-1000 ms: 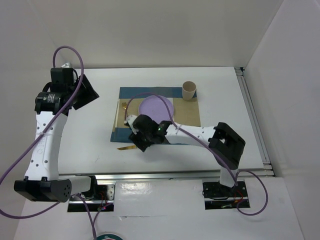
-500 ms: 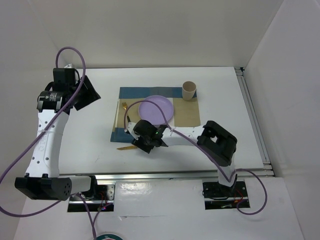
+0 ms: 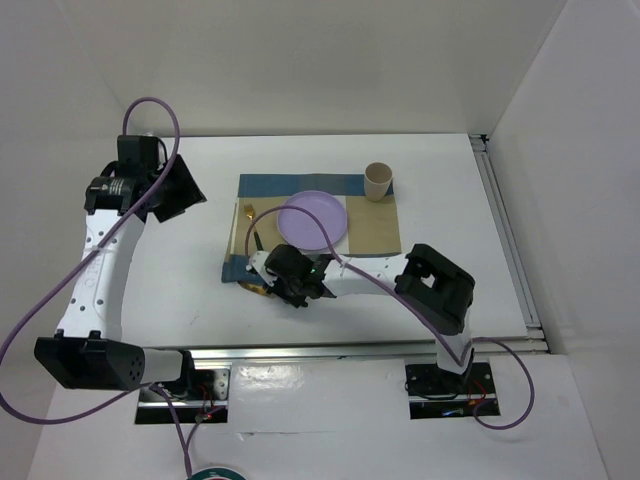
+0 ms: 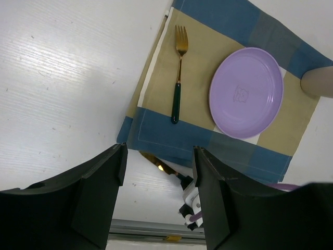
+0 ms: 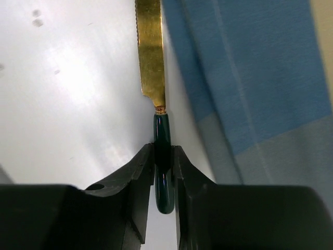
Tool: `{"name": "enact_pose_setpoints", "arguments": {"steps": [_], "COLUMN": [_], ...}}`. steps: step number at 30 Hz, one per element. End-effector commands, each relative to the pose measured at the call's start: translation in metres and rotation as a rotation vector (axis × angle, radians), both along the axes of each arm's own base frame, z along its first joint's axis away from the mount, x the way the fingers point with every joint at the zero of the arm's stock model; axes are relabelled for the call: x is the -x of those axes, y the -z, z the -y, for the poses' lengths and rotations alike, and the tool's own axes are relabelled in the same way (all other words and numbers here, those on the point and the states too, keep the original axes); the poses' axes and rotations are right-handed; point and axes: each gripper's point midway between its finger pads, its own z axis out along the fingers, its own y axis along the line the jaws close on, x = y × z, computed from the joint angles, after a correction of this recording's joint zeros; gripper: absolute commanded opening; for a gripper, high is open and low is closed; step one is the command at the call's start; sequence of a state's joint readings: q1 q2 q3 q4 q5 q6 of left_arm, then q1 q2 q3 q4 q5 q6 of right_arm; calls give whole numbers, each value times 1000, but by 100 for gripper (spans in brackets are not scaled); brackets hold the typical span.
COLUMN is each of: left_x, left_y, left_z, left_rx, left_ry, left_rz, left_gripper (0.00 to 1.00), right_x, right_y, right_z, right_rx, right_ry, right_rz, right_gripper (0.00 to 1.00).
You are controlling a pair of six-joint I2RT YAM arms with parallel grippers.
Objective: Set the dinner table for one person
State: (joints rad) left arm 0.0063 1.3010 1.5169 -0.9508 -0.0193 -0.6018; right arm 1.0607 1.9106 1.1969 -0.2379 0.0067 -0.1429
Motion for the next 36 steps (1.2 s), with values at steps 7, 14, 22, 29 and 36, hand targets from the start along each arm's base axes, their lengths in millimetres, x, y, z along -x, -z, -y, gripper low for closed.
{"name": "enact_pose_setpoints", "arguments": {"steps": [7,14,22,29,36], "left_x": [-13,-30,-43,-37,-33], "left_y": [1,44,97,118,140], "left_z": [3,22,59,70,75], "left_rx": [-2,-38,-64,-95,-111], "left_ry": [26,53,88,109,117], "left_rz": [25,-112,-244,-282,-321], "left_gripper": [69,69,69,69,69], "right_x": [61,46,-29,-95,-140], "right_y": [-52,-93,-98,-98,-67], "right_z": [16,77,185,229,247], "right_rx": [15,27,-32,-160,-119], "right_ry": [-60,221,950,1236,1282], "right_rz": [-3,29,-69,-130,-145], "right_gripper": [0,0,0,0,0]}}
